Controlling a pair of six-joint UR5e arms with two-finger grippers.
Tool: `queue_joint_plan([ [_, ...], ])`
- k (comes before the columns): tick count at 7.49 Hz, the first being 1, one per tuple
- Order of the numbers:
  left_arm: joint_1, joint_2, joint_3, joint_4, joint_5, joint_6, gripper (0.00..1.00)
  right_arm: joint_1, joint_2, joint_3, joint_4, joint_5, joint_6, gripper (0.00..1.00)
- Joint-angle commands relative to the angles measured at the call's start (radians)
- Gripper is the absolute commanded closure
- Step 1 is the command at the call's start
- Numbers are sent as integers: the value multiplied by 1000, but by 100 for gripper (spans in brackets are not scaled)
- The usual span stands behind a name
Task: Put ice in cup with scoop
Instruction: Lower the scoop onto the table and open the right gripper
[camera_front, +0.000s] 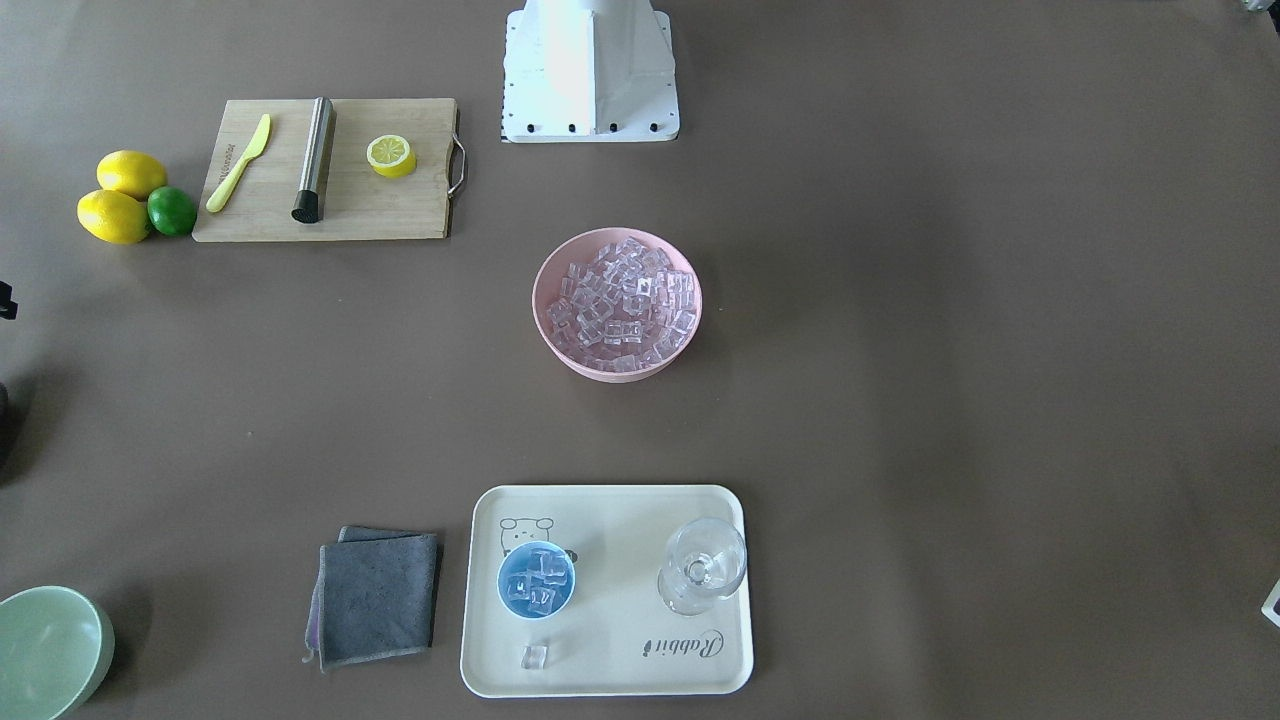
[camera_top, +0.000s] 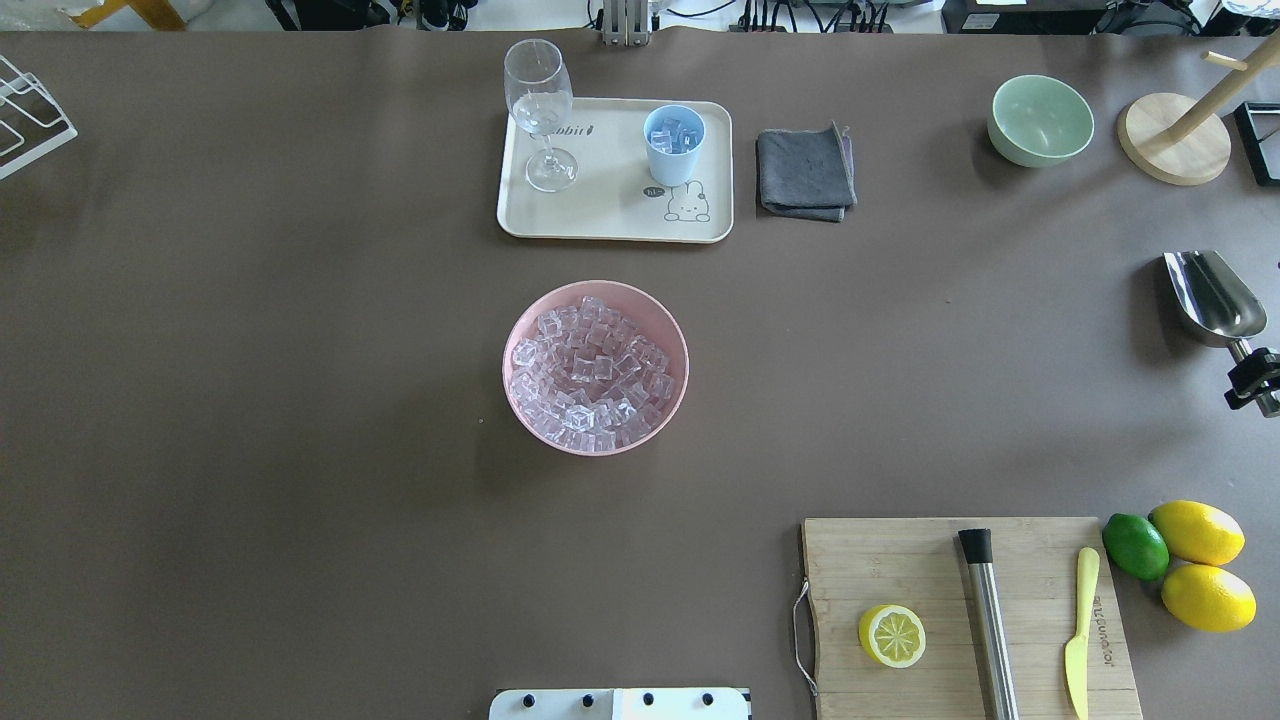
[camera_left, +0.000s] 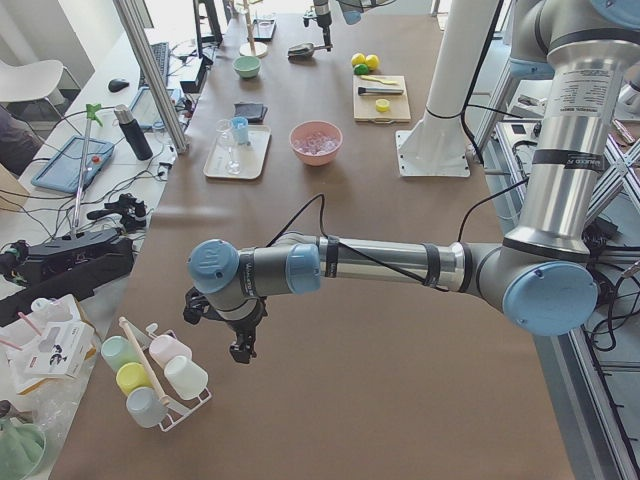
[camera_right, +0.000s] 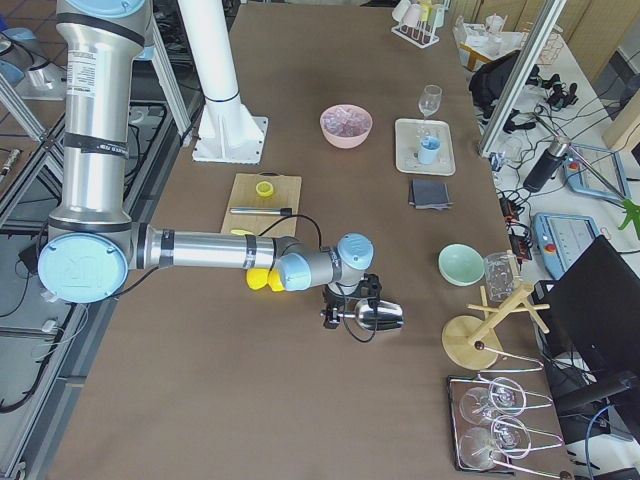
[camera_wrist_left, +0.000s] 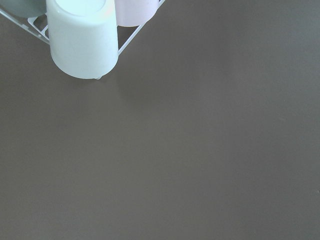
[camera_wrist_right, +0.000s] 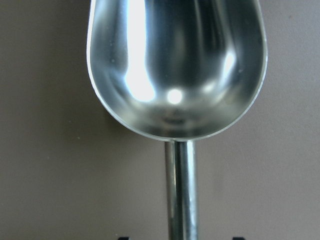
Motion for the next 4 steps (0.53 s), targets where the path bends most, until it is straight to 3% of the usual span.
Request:
queue_joint_plan([
  [1, 0, 0, 0, 0, 0, 0, 1, 31, 0, 15, 2, 26, -4, 20],
  [4, 0, 0, 0, 0, 0, 0, 1, 114, -8, 59, -15, 64, -30, 14],
])
